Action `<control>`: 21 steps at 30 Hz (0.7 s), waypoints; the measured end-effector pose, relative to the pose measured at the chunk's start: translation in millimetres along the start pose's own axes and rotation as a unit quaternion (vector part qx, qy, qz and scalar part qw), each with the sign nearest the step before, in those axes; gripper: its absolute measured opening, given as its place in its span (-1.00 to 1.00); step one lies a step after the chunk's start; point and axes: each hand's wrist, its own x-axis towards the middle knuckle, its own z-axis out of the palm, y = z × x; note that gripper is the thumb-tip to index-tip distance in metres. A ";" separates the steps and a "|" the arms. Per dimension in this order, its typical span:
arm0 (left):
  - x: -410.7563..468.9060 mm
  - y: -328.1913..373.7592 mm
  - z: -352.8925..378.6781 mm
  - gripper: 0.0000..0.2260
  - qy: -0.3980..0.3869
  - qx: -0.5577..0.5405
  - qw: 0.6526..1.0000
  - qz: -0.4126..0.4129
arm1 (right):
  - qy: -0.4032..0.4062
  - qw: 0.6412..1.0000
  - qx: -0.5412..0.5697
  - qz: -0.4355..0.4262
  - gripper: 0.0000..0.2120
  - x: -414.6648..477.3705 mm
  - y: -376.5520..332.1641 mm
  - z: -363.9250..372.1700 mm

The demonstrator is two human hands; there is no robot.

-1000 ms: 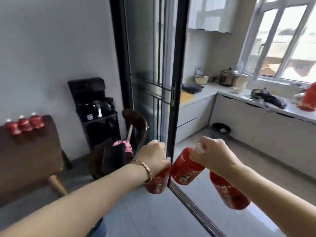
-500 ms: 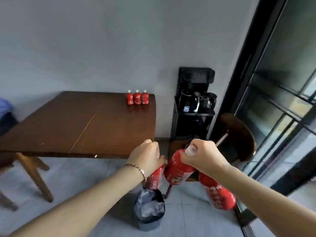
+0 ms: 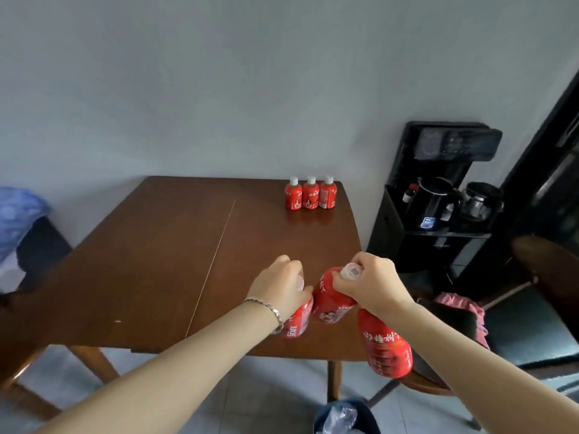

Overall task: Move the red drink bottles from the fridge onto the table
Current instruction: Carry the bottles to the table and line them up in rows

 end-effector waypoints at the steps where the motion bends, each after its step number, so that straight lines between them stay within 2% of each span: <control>1: 14.3 -11.0 -1.5 -0.78 -0.002 -0.003 1.000 -0.003 | -0.003 1.000 -0.002 0.003 -0.76 16.6 -3.6 8.0; 15: 241.2 -140.8 2.9 -0.80 -0.040 0.007 0.998 -0.057 | -0.081 0.996 -0.018 0.014 -0.76 264.4 -22.8 115.6; 21: 305.5 -187.2 26.9 -0.77 -0.055 -0.012 0.995 -0.087 | -0.091 0.993 0.008 0.074 -0.78 331.6 -17.2 160.3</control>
